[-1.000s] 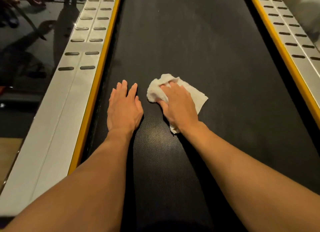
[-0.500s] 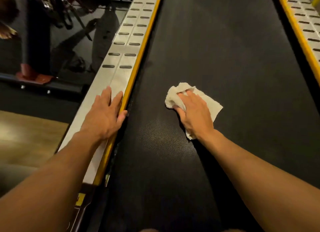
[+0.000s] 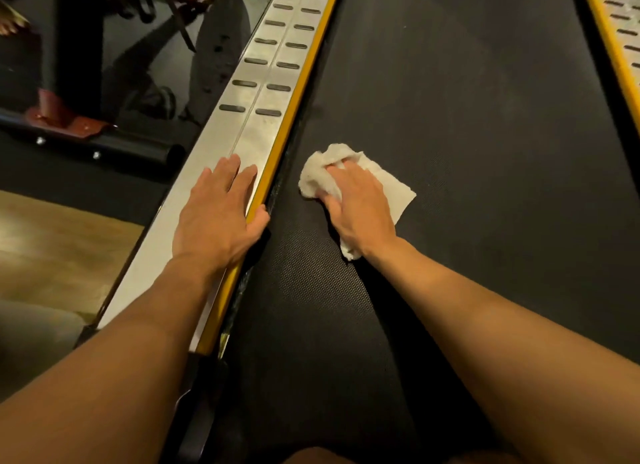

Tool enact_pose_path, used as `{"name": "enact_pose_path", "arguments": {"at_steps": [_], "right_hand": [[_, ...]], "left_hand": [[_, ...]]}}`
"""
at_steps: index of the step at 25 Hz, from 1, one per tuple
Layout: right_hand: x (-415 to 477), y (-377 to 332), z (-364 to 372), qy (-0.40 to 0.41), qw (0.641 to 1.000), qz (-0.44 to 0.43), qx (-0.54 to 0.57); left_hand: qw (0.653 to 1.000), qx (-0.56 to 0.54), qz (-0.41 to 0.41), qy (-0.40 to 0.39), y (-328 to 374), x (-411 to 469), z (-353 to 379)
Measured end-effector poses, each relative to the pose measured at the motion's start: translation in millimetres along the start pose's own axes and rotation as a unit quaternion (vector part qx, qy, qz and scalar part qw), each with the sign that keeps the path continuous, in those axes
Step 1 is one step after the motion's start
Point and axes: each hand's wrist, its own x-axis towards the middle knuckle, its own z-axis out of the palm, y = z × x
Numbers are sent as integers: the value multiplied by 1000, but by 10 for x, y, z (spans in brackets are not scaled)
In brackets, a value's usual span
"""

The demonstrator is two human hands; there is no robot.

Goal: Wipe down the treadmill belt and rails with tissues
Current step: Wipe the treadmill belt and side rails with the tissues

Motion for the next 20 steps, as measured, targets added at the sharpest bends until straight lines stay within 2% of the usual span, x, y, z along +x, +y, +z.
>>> {"name": "enact_pose_path", "arguments": {"at_steps": [2, 4, 8, 10, 13, 15, 17, 20], "right_hand": [[-155, 85, -69, -32, 995, -81, 46], [-134, 154, -100, -44, 992, -106, 49], [71, -143, -6, 14, 999, -20, -21], [-20, -244, -44, 11, 999, -32, 0], [-390, -143, -115, -64, 975, -210, 23], [-375, -11, -175, -122, 951, -283, 22], [-280, -15, -132, -110, 960, -258, 17], [-141, -243, -7, -29, 996, -78, -12]], "left_hand": [[1000, 1, 0, -4, 2, -5, -22], [1000, 6, -2, -4, 1, -12, -21], [1000, 7, -2, 7, 19, -4, -24], [1000, 6, -6, 7, 9, -19, -36], [1000, 4, -4, 2, -7, -18, -24], [1000, 6, -8, -4, -3, -20, -21], [1000, 4, -6, 0, 4, -4, -14], [1000, 7, -4, 5, -3, -9, -15]]}}
